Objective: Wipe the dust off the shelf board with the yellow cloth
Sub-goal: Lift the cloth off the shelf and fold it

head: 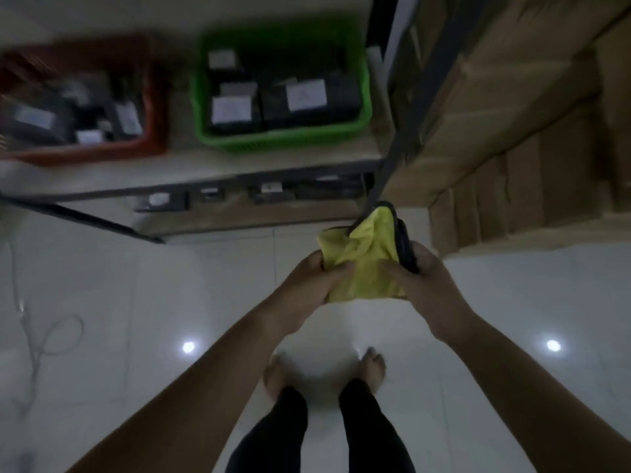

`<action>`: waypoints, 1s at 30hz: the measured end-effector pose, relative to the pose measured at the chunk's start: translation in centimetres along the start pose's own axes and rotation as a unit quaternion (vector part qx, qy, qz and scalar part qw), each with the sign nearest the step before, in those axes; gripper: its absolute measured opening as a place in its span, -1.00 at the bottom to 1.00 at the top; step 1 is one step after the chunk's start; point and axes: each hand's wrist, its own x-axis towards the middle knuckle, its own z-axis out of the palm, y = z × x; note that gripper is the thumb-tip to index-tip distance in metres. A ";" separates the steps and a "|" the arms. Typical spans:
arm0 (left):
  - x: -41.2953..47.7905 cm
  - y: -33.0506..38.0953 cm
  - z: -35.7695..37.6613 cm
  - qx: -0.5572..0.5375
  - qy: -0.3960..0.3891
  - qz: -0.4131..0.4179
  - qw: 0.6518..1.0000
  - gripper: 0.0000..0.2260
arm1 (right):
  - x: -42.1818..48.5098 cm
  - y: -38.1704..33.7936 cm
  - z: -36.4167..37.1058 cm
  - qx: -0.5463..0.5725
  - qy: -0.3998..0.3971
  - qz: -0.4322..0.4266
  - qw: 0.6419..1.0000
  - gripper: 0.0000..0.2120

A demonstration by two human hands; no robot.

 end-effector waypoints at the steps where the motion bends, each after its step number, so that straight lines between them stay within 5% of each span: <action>1: 2.6 -1.7 0.4 0.018 0.014 -0.011 1.000 -0.85 | 2.0 2.5 -0.7 -0.013 0.004 0.016 1.000 -0.76; 4: 10.9 -7.1 1.0 0.072 0.047 -0.052 0.995 -0.68 | 8.3 10.0 -2.1 -0.043 0.014 0.061 0.997 -0.56; 6: 17.0 -11.2 0.9 0.094 0.059 -0.069 0.991 -0.75 | 12.5 15.1 -2.7 -0.061 0.033 0.089 0.994 -0.46; 12: 32.2 -20.4 0.5 0.146 0.073 -0.094 0.982 -0.53 | 24.3 28.6 -4.1 -0.189 0.050 0.046 0.980 -0.65; 17: 42.0 -23.7 1.2 0.304 0.036 -0.004 0.952 -0.69 | 32.9 35.0 -5.1 -0.243 0.076 -0.028 0.967 -0.69; 24: 50.3 -27.4 2.0 0.361 0.047 0.065 0.929 -0.63 | 40.4 41.5 -5.8 -0.268 0.101 -0.082 0.955 -0.68; 26: 51.3 -29.3 1.9 0.465 0.016 0.040 0.884 -0.60 | 41.2 44.0 -6.1 -0.340 0.050 -0.085 0.935 -0.60; 30: 51.8 -31.6 2.1 0.658 -0.062 0.007 0.751 -0.54 | 42.2 46.6 -7.0 -0.538 0.007 -0.149 0.830 -0.55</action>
